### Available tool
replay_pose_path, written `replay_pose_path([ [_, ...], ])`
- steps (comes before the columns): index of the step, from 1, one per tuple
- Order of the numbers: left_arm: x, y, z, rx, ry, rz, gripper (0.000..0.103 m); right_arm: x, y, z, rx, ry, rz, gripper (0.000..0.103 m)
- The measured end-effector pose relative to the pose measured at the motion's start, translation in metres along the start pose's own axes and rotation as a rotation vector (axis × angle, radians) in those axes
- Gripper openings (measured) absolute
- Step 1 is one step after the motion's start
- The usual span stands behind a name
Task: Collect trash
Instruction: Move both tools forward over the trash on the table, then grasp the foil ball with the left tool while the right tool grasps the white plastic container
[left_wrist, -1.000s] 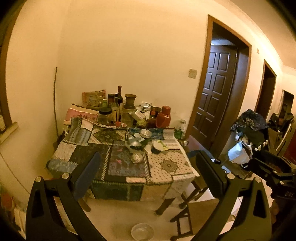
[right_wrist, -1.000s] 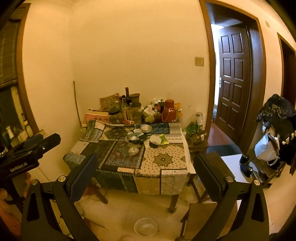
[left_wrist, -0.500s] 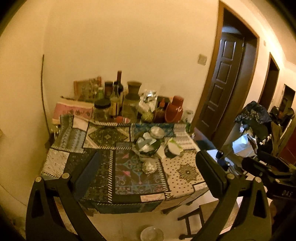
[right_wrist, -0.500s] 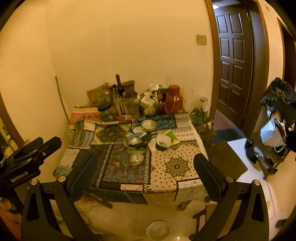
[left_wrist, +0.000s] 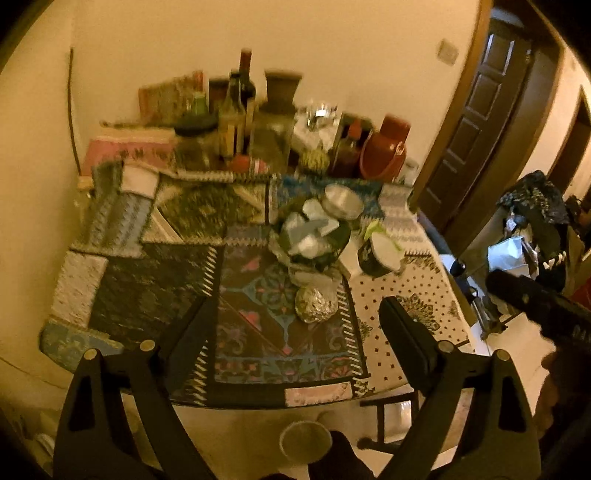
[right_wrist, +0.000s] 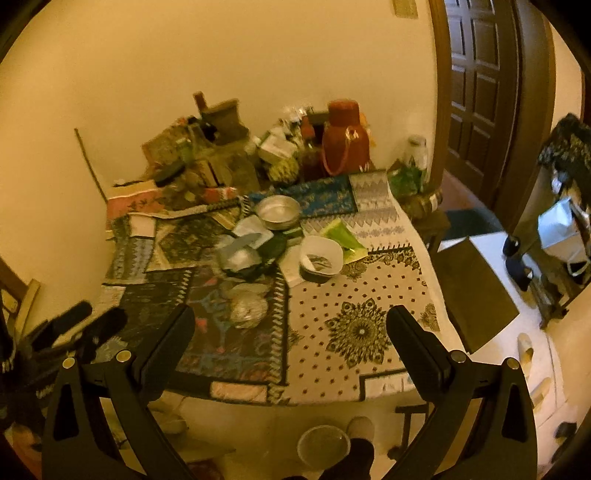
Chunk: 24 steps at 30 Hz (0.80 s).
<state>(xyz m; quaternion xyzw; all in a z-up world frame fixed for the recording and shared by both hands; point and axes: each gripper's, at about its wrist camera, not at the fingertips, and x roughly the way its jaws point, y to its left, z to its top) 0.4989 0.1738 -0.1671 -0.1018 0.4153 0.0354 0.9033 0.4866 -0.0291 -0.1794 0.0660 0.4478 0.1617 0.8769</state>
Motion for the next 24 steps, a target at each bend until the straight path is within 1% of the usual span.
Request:
replay_pose_path([
  [4, 0.047, -0.01, 0.004, -0.03, 0.082, 0.024, 0.091, 0.042, -0.028, 0.022, 0.038, 0.072, 0.023, 0.101],
  [6, 0.068, -0.015, 0.005, -0.033, 0.109, 0.033, 0.091, 0.064, -0.042, 0.033, 0.06, 0.108, 0.042, 0.098],
  [9, 0.1, -0.02, 0.005, -0.043, 0.149, 0.043, 0.091, 0.101, -0.058, 0.045, 0.08, 0.161, 0.065, 0.087],
  [11, 0.124, -0.021, 0.004, -0.063, 0.178, 0.041, 0.089, 0.125, -0.065, 0.049, 0.084, 0.207, 0.087, 0.071],
  [12, 0.132, -0.02, 0.003, -0.071, 0.191, 0.039, 0.086, 0.136, -0.068, 0.05, 0.087, 0.231, 0.097, 0.067],
  [14, 0.149, -0.021, 0.001, -0.084, 0.222, 0.034, 0.081, 0.155, -0.072, 0.051, 0.093, 0.273, 0.122, 0.056],
  [15, 0.16, -0.021, 0.0, -0.091, 0.242, 0.034, 0.079, 0.163, -0.075, 0.052, 0.098, 0.286, 0.128, 0.054],
  [17, 0.173, -0.021, -0.002, -0.097, 0.263, 0.039, 0.077, 0.178, -0.077, 0.051, 0.109, 0.314, 0.149, 0.047],
  [21, 0.192, -0.021, -0.007, -0.112, 0.286, 0.045, 0.072, 0.197, -0.078, 0.048, 0.119, 0.347, 0.174, 0.041],
  [23, 0.197, -0.022, -0.008, -0.111, 0.288, 0.054, 0.066, 0.205, -0.077, 0.047, 0.113, 0.368, 0.192, 0.03],
  [24, 0.199, -0.022, -0.008, -0.107, 0.288, 0.056, 0.065, 0.208, -0.075, 0.046, 0.108, 0.38, 0.199, 0.028],
])
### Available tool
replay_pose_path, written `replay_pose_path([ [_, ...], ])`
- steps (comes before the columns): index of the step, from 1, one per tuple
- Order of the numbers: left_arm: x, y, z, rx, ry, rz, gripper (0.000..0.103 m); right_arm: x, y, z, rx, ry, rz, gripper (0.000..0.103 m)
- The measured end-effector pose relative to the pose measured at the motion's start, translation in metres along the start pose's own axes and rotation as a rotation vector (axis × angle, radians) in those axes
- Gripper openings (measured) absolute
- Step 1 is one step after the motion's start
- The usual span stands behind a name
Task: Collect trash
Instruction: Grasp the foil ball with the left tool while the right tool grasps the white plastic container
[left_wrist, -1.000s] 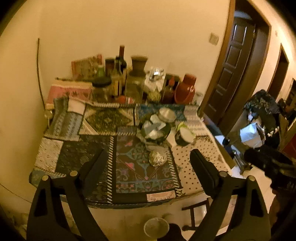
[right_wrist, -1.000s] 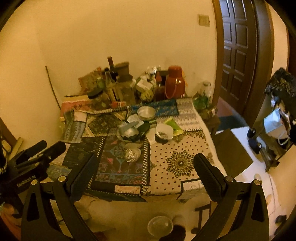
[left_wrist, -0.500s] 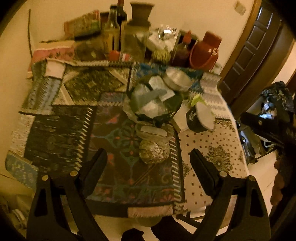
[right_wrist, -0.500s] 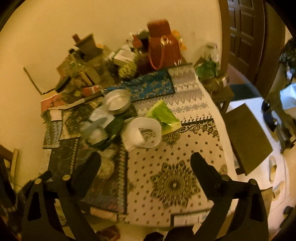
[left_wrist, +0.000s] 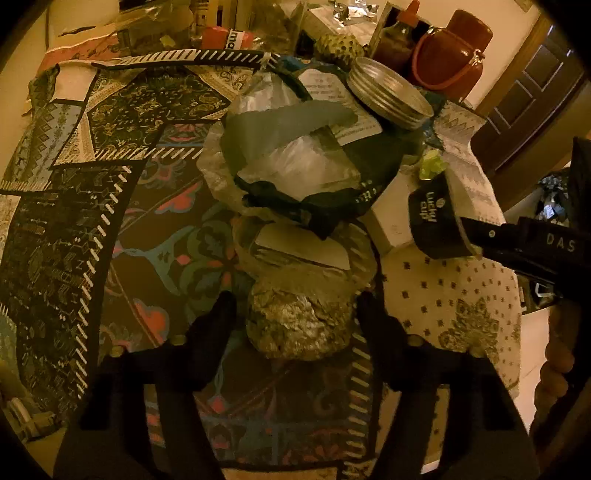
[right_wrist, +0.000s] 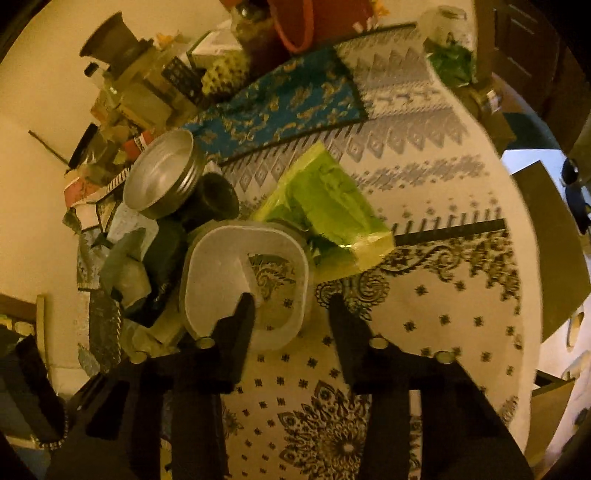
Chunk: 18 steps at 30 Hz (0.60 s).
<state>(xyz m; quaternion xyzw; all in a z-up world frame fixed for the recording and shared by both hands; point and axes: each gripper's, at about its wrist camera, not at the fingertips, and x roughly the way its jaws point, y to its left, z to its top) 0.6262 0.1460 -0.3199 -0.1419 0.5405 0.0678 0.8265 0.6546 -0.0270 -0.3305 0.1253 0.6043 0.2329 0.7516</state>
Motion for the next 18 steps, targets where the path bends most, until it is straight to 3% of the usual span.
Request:
replay_pose_path([
  [5, 0.004, -0.001, -0.001, 0.021, 0.002, -0.015, 0.055, 0.006, 0.003, -0.002, -0.026, -0.003, -0.026, 0.007],
  [11, -0.007, 0.006, -0.009, 0.032, 0.021, -0.055, 0.053, -0.011, 0.018, -0.013, -0.067, -0.075, -0.06, 0.006],
  [18, -0.051, 0.03, -0.023, 0.048, -0.028, -0.104, 0.052, -0.042, 0.042, -0.035, -0.064, -0.169, -0.091, 0.006],
])
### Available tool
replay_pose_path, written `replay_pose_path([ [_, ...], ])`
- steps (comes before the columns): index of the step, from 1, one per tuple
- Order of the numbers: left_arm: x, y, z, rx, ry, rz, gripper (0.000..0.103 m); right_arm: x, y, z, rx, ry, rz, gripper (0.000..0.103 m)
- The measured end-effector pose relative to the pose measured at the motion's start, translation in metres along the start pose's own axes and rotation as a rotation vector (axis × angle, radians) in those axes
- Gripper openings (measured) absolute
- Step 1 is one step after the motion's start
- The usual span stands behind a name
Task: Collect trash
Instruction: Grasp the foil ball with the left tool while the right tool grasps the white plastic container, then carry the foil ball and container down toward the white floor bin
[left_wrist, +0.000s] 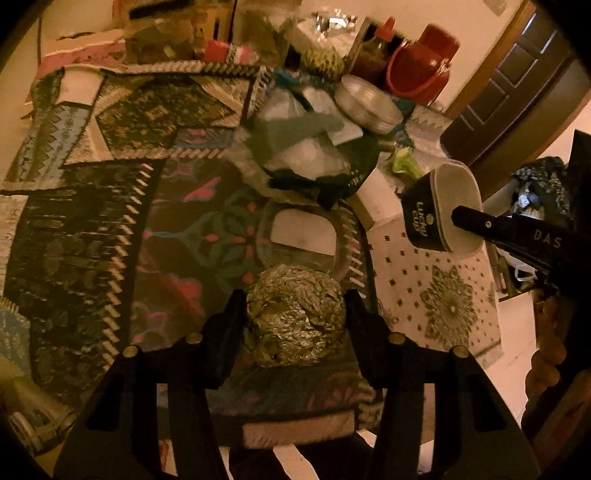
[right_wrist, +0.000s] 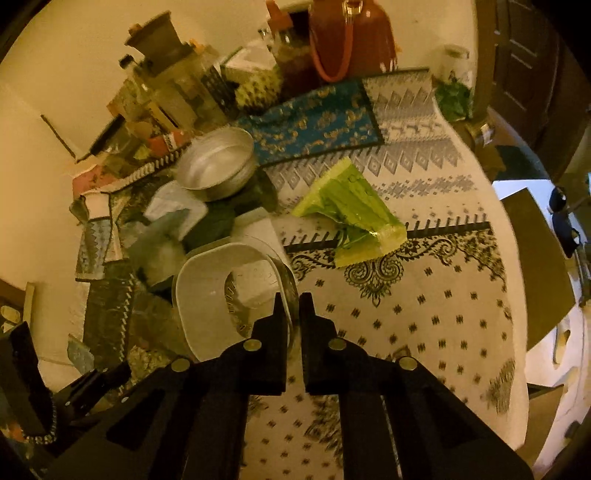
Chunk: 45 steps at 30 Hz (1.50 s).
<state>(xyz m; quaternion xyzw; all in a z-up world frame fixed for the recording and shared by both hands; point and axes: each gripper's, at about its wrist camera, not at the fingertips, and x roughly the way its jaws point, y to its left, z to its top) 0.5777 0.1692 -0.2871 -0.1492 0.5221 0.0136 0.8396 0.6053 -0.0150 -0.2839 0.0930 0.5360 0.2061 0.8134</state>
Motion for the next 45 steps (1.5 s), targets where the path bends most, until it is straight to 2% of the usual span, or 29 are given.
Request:
replay_pose_path([
  [6, -0.057, 0.016, -0.013, 0.036, -0.095, -0.044, 0.052, -0.046, 0.025, -0.024, 0.011, -0.127, -0.036, 0.006],
  [13, -0.133, 0.027, -0.028, 0.126, -0.222, -0.1, 0.052, -0.101, 0.06, -0.062, 0.022, -0.278, -0.08, 0.006],
  [21, -0.21, 0.023, -0.051, 0.2, -0.347, -0.164, 0.052, -0.167, 0.091, -0.104, -0.005, -0.41, -0.123, 0.006],
  [26, -0.245, 0.011, -0.069, 0.219, -0.401, -0.2, 0.052, -0.202, 0.102, -0.126, -0.038, -0.45, -0.129, 0.006],
  [33, -0.285, -0.011, -0.103, 0.219, -0.464, -0.21, 0.052, -0.236, 0.098, -0.151, -0.088, -0.494, -0.108, 0.006],
  [37, -0.297, -0.027, -0.13, 0.201, -0.48, -0.197, 0.052, -0.252, 0.084, -0.171, -0.111, -0.491, -0.084, 0.006],
  [45, -0.306, -0.078, -0.201, 0.145, -0.453, -0.172, 0.052, -0.287, 0.038, -0.228, -0.144, -0.442, -0.069, 0.006],
])
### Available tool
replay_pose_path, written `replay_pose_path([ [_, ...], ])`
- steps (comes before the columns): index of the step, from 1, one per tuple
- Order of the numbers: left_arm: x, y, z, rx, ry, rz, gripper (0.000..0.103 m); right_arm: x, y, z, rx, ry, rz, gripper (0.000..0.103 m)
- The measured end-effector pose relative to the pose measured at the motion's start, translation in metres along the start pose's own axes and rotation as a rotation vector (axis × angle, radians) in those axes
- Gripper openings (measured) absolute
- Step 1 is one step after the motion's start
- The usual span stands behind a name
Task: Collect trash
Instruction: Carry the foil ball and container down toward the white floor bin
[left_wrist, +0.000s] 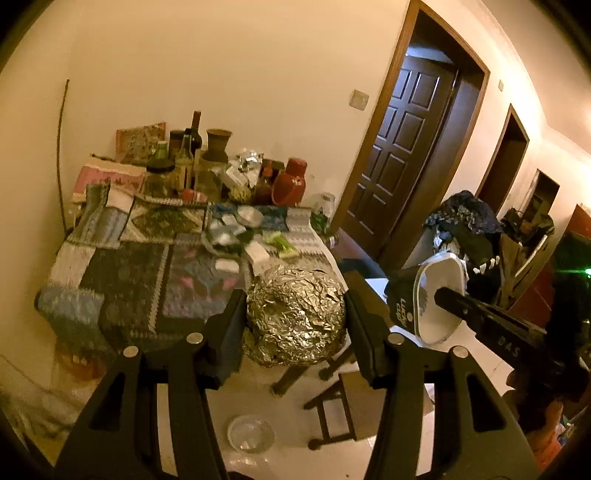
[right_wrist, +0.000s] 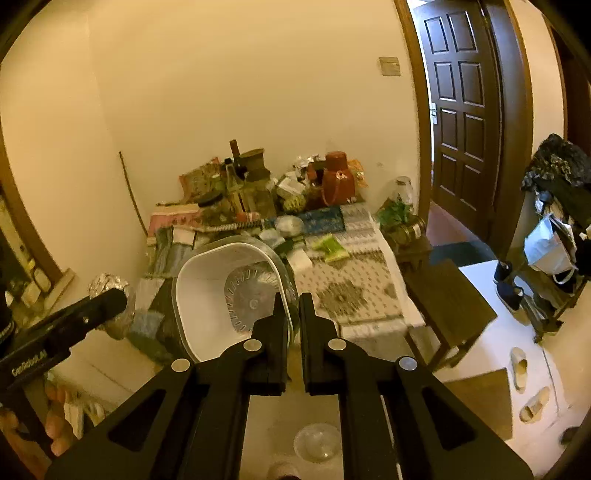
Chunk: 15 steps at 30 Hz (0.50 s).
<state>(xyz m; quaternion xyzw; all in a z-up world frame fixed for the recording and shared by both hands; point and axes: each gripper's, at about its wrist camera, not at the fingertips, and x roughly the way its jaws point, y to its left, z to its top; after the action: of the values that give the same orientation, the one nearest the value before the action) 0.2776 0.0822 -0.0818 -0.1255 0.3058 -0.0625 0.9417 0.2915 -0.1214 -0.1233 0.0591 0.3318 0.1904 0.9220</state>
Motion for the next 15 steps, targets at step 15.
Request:
replay_pose_path([
  [15, -0.012, -0.063, -0.083, -0.054, 0.107, 0.049, 0.052, -0.018, -0.051, -0.065, -0.022, 0.144, 0.047, 0.006],
])
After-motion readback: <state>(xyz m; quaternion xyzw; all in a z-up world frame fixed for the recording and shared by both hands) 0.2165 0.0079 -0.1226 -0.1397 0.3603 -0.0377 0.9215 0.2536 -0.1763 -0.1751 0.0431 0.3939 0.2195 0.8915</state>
